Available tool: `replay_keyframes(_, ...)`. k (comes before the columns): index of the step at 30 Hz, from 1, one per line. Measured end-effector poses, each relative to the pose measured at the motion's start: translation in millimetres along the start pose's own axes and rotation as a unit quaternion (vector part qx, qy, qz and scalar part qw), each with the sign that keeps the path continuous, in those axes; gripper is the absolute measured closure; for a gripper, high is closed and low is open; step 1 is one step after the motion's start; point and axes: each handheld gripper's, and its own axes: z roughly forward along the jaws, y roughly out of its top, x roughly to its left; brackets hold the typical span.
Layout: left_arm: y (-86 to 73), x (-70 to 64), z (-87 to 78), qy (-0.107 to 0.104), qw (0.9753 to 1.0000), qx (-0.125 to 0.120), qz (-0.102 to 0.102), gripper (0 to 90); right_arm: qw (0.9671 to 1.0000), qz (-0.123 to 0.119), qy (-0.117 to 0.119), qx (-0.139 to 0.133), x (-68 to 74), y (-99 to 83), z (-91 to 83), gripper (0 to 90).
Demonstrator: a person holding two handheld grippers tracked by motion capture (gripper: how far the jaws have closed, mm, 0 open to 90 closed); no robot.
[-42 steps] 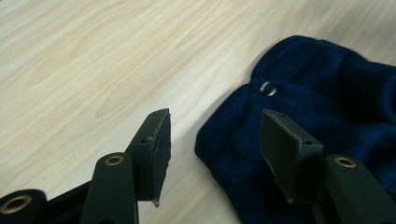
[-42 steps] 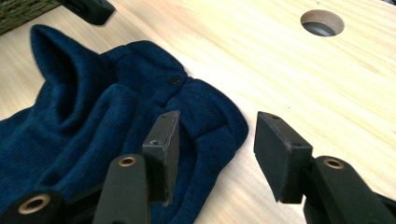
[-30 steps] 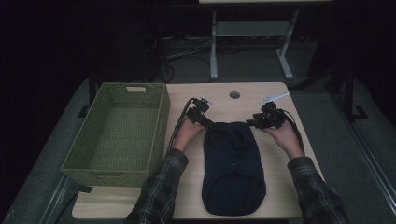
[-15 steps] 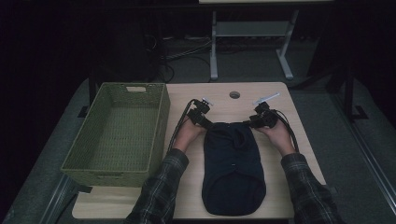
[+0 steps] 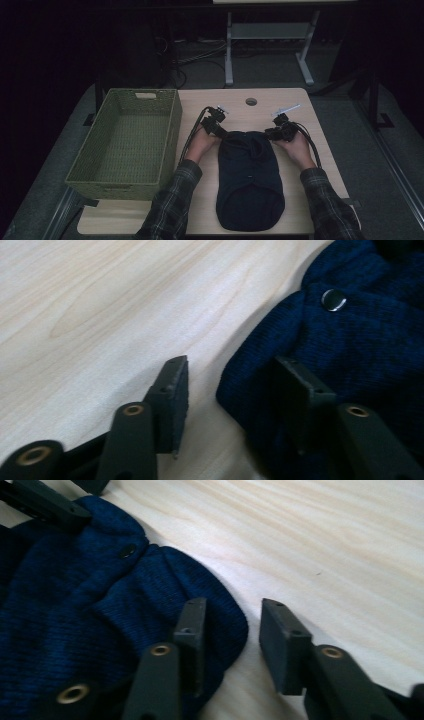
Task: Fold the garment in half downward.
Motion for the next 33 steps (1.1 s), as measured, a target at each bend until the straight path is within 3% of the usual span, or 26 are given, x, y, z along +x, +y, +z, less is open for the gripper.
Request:
replay_keyframes(3, 0.4, -2.1, -0.2, -0.011, 0.9999, 0.001, 0.005, 62.8, 0.9999, 0.009, 0.009, 0.005, 0.8, 0.4, 0.7, 71.5)
replay_keyframes(8, 1.6, -6.3, -1.1, -0.01, 0.9997, 0.009, 0.02, 72.9, 0.9993, 0.024, 0.027, 0.006, -0.9, -0.3, 0.8, 79.7)
replay_keyframes(11, 2.2, -8.6, -1.8, -0.005, 0.9997, 0.014, 0.021, 78.5, 0.9997, 0.016, 0.015, 0.009, 3.3, 1.3, 0.3, 83.6)
replay_keyframes(17, 1.9, -7.3, -7.8, -0.003, 0.9998, 0.016, 0.011, 80.4, 0.9994, -0.019, -0.02, 0.021, 12.9, 7.1, -0.7, 84.9)
replay_keyframes(21, 3.7, -5.6, -19.1, 0.0, 1.0, -0.005, 0.004, 80.4, 0.9989, -0.029, -0.032, 0.017, 15.3, 13.5, -6.3, 84.9)
replay_keyframes(27, 9.5, -7.2, -38.6, 0.016, 0.999, -0.041, 0.012, 80.3, 0.9985, -0.04, -0.037, -0.002, 19.1, 29.8, -23.9, 84.9)
replay_keyframes(33, 17.9, -10.7, -58.4, 0.035, 0.9967, -0.066, 0.032, 80.2, 0.998, -0.042, -0.039, -0.027, 22.6, 39.9, -40.9, 84.8)
